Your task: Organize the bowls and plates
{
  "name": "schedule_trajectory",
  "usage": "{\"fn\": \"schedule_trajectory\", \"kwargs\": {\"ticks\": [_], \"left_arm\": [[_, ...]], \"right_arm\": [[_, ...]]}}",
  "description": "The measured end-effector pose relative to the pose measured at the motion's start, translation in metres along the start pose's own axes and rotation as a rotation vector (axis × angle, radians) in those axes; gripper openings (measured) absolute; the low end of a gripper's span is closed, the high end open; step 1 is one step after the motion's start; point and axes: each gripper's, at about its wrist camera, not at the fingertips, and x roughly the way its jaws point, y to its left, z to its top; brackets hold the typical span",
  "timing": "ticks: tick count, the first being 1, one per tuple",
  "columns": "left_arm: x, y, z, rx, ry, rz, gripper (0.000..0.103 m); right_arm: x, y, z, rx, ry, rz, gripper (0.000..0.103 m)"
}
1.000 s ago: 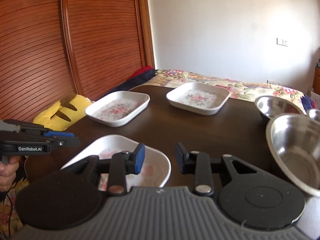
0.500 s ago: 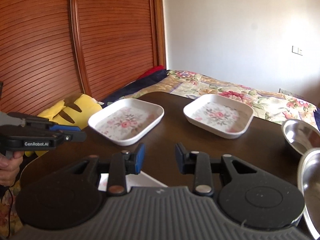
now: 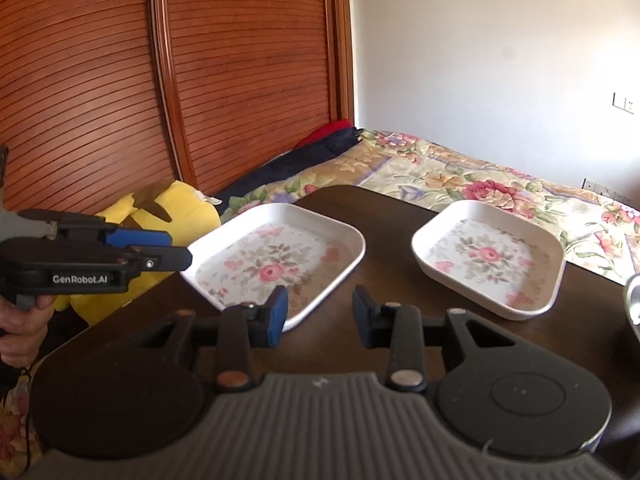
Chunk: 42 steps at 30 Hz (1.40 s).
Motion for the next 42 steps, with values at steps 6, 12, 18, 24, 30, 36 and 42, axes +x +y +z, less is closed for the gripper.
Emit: {"fn": "schedule_trajectory", "kwargs": {"ticks": [6,12,18,24,30,36,42], "left_arm": [[0.018,0.015,0.005,-0.013,0.007,0.007,0.045],[0.034,0.028,0.009,-0.024,0.016,0.016,0.047],[0.046,0.036,0.010,-0.022,0.028,0.007,0.047],[0.058,0.039,0.011,-0.028,0.042,-0.013,0.037],[0.066,0.042,0.011,-0.035,0.054,-0.023,0.027],[0.070,0.042,0.009,-0.041,0.063,-0.031,0.019],[0.071,0.042,0.009,-0.044,0.063,-0.027,0.016]], "right_arm": [[0.018,0.002,0.005,0.001,0.027,0.003,0.044],[0.035,0.000,0.009,0.000,0.058,-0.001,0.044],[0.048,-0.002,0.013,0.005,0.079,-0.004,0.044],[0.058,-0.004,0.014,0.009,0.100,0.001,0.044],[0.068,-0.009,0.014,0.024,0.133,0.013,0.041],[0.072,-0.010,0.013,0.028,0.146,0.037,0.031],[0.074,-0.010,0.013,0.027,0.155,0.044,0.028]]}}
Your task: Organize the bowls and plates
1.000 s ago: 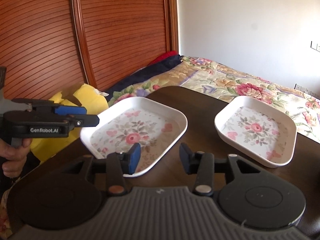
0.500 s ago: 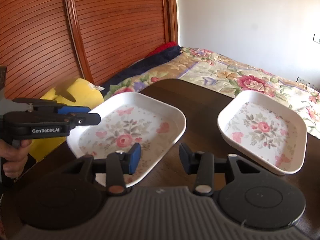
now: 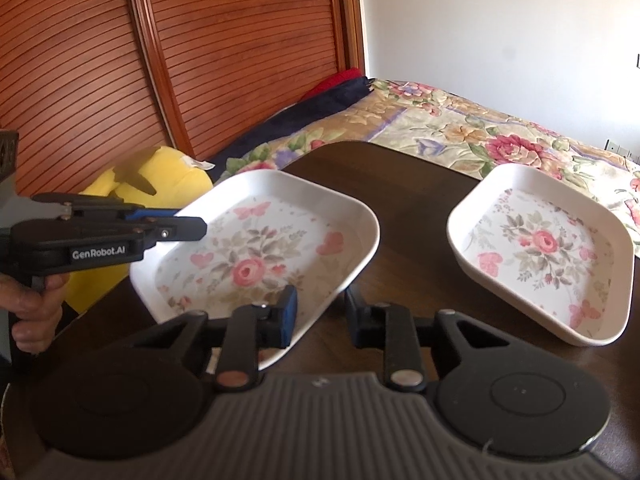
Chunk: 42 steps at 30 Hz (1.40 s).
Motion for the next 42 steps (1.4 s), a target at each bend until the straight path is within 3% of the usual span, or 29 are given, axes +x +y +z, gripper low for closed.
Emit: {"fn": "schedule_trajectory", "kwargs": {"ticks": [7,18,42], "left_arm": [[-0.004,0.002,0.000,-0.031,0.005,0.003,0.017],[-0.020,-0.007,0.003,-0.033,-0.016,-0.008,0.017],[-0.076,-0.083,-0.013,0.034,-0.043,-0.064,0.017]], "right_arm": [[0.000,-0.004,0.001,0.042,0.009,0.042,0.028],[-0.016,-0.006,-0.001,0.037,-0.029,0.033,0.027],[-0.098,-0.027,-0.042,0.097,-0.123,-0.006,0.023]]}}
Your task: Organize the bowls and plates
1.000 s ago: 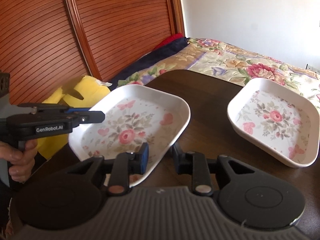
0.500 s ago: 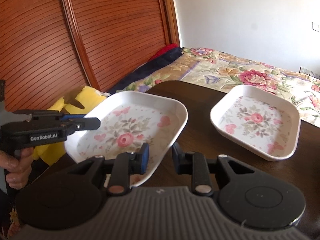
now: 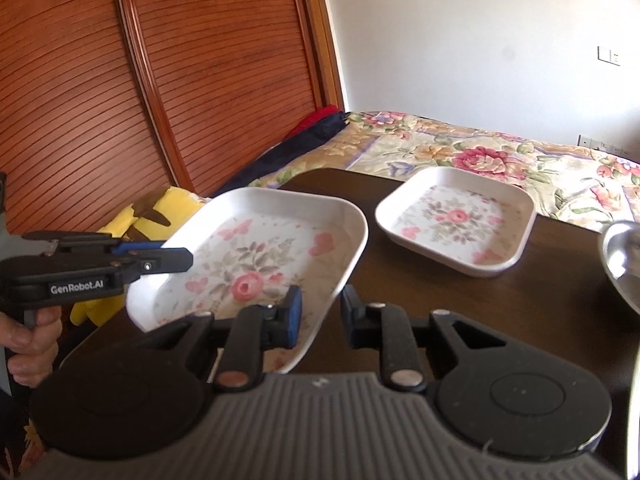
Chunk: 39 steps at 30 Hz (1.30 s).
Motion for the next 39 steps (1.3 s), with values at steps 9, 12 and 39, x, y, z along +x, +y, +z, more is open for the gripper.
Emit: {"fn": "schedule_trajectory", "kwargs": {"ticks": [9,12,39], "left_arm": [[-0.015,-0.028,-0.020,0.019,0.020,-0.037,0.017],[-0.019,-0.034,-0.026,0.022,0.031,-0.049,0.017],[-0.043,-0.060,-0.060,0.044,0.079,-0.077,0.017]], "right_arm": [[-0.031,0.000,-0.026,-0.002,-0.013,-0.033,0.022],[-0.039,-0.002,-0.035,0.008,-0.014,-0.036,0.023],[-0.078,0.006,-0.084,0.006,-0.017,-0.034,0.023]]}}
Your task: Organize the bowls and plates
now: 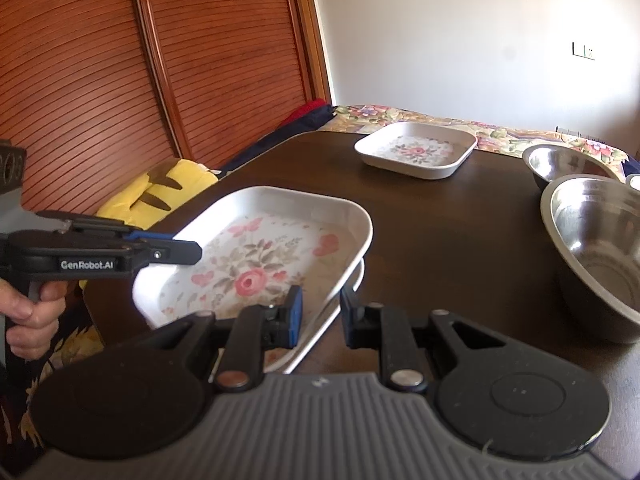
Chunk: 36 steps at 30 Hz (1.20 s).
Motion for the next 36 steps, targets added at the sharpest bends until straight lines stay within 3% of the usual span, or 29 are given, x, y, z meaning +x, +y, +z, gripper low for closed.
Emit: {"fn": "schedule_trajectory", "kwargs": {"ticks": [22,36], "left_arm": [[0.0036,0.0034,-0.0046,-0.009,0.012,0.027,0.019],[0.0032,0.0042,-0.0008,-0.002,0.000,0.029,0.020]], "right_arm": [[0.0024,0.0041,-0.0034,-0.017,0.016,0.008,0.023],[-0.0050,0.0006,0.0037,-0.029,-0.030,0.004,0.023]]}}
